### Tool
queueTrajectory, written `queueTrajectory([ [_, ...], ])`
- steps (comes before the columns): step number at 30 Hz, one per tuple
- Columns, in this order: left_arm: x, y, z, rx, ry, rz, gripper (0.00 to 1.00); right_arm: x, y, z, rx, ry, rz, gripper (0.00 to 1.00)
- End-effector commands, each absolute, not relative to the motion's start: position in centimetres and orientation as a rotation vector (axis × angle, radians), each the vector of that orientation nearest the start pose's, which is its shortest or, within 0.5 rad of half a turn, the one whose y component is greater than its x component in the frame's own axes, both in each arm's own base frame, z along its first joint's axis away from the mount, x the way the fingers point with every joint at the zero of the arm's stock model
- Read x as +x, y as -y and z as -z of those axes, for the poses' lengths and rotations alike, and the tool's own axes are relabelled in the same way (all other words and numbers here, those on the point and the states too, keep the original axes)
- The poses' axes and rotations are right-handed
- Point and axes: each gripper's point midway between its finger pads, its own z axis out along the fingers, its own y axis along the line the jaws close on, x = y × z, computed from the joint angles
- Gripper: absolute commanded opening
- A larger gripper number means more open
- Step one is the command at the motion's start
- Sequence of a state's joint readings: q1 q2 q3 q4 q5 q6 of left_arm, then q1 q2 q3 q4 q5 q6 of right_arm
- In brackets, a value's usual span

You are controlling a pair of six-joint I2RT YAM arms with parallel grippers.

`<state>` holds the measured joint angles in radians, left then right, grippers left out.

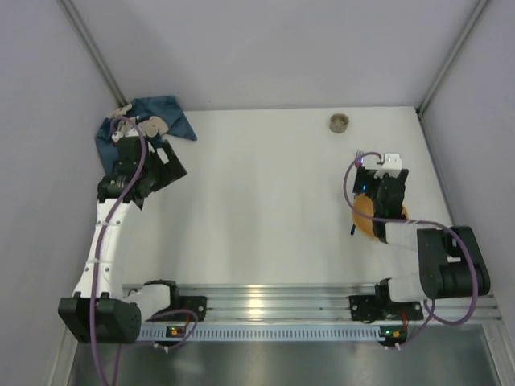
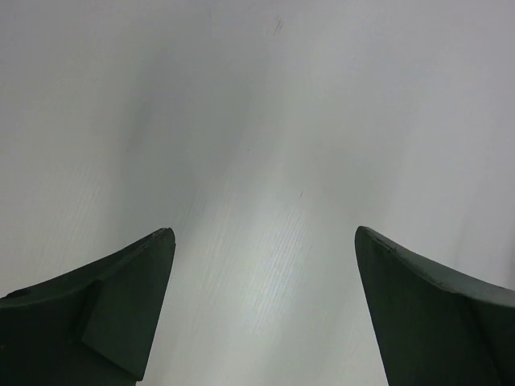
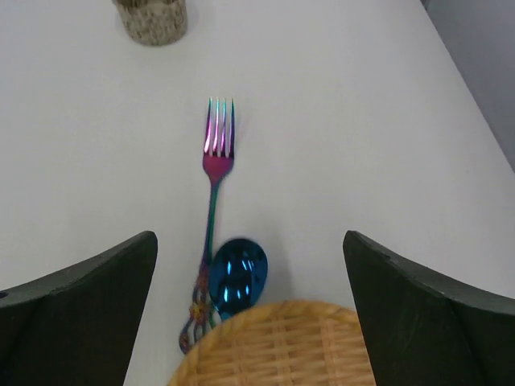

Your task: Set the dinner table for one person

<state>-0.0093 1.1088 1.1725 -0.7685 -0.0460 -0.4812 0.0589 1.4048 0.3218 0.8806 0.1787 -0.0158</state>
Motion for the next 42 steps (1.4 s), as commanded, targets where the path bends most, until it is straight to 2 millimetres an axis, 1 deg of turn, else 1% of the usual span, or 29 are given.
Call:
queueTrajectory([
  [1,32.4,1.1,-23.7,-0.623,-2.262,0.181,0.99,41.3,0.7,-16.4,0.184,-1.774,0.146,1.0],
  [2,33.2,1.0,-23.1,-0.631,-2.279,0.171,0.99,44.0,-0.2,-22.7,0.226,-1.688,0.066,1.0],
  [3,33.9,1.0,-23.2,-0.637,-2.275,0.166,0.99,44.1,-1.1,-22.8,0.292,-1.78,-0.007,1.0],
  [4,34.9,-0.3,-24.2,-0.691,-2.228,0.158,0.99,45.1,-2.3,-25.2,0.295,-1.777,-0.086,1.0],
  [5,36.0,-0.8,-23.7,-0.721,-2.237,0.147,0.99,46.9,-3.5,-30.0,0.301,-1.717,-0.188,1.0],
  [6,36.8,-1.3,-23.6,-0.755,-2.231,0.136,0.99,46.8,-4.4,-28.7,0.495,-1.784,-0.322,1.0],
  [7,38.0,-2.3,-24.5,-0.795,-2.186,0.143,0.99,47.1,-5.4,-28.4,0.523,-1.82,-0.42,1.0],
  [8,39.4,-2.5,-23.5,-0.843,-2.187,0.179,0.99,47.1,-8.6,-28.6,0.355,-1.898,-0.704,1.0],
  [9,40.2,-2.9,-23.3,-0.874,-2.165,0.205,0.99,46.6,-10.1,-28.2,0.395,-1.948,-0.869,1.0],
  [10,41.0,-4.2,-23.1,-0.94,-2.126,0.231,0.99,45.8,-11.2,-28.0,0.39,-1.978,-0.953,1.0],
  [11,42.6,-4.6,-23.0,-0.939,-2.092,0.259,0.99,44.7,-12.5,-27.3,0.41,-2.012,-0.948,1.0],
  [12,43.2,-5.2,-22.8,-0.958,-2.078,0.247,0.99,43.6,-13.2,-27.1,0.401,-2.028,-0.928,1.0],
  [13,44.6,-6.1,-22.6,-0.988,-2.067,0.226,0.99,42.2,-13.7,-28.8,0.365,-1.997,-0.913,1.0],
  [14,45.1,-6.8,-22.3,-1.012,-2.071,0.192,0.99,40.6,-14.9,-28.0,0.339,-2.058,-0.865,1.0],
  [17,48.0,-9.0,-21.4,-1.087,-2.073,0.144,0.98,37.2,-16.8,-29.1,0.268,-2.122,-0.856,1.0],
  [18,48.8,-9.2,-20.9,-1.098,-2.077,0.168,0.97,35.7,-16.8,-28.3,0.263,-2.179,-0.839,1.0],
  [19,49.9,-10.1,-19.9,-1.135,-2.072,0.172,0.95,34.4,-16.8,-29.1,0.248,-2.165,-0.849,1.0],
  [20,50.6,-10.5,-19.4,-1.145,-2.064,0.181,0.95,33.3,-16.8,-28.5,0.24,-2.183,-0.844,1.0],
  [21,51.5,-10.9,-19.2,-1.142,-2.044,0.191,0.95,32.1,-16.4,-28.0,0.238,-2.213,-0.827,1.0],
  [22,52.2,-11.6,-17.9,-1.159,-2.05,0.186,0.95,30.7,-15.9,-28.7,0.221,-2.197,-0.82,1.0],
  [24,53.1,-12.2,-16.5,-1.176,-2.061,0.167,0.94,28.7,-14.7,-27.4,0.214,-2.254,-0.751,1.0],
  [25,54.1,-12.4,-15.2,-1.17,-2.08,0.164,0.94,27.4,-14.1,-28.0,0.202,-2.237,-0.737,1.0],
  [26,54.5,-12.6,-14.6,-1.168,-2.086,0.159,0.93,26.2,-13.3,-26.9,0.206,-2.276,-0.691,1.0],
  [29,56.5,-13.1,-13.0,-1.153,-2.085,0.163,0.93,23.7,-11.9,-26.2,0.214,-2.281,-0.639,1.0],
  [30,57.4,-13.3,-13.4,-1.144,-2.066,0.175,0.93,23.1,-11.6,-26.1,0.215,-2.28,-0.629,1.0],
  [31,58.0,-13.3,-12.3,-1.15,-2.073,0.183,0.93,22.4,-11.1,-26.1,0.221,-2.266,-0.611,1.0],
  [34,59.7,-13.4,-11.5,-1.158,-2.046,0.229,0.92,21.1,-10.4,-25.6,0.221,-2.282,-0.577,1.0],
  [35,60.4,-13.5,-11.8,-1.148,-2.015,0.248,0.91,20.8,-10.0,-25.2,0.228,-2.295,-0.552,1.0],
  [42,63.0,-14.5,-11.0,-1.178,-1.913,0.269,0.92,21.0,-9.6,-25.5,0.223,-2.299,-0.515,1.0],
])
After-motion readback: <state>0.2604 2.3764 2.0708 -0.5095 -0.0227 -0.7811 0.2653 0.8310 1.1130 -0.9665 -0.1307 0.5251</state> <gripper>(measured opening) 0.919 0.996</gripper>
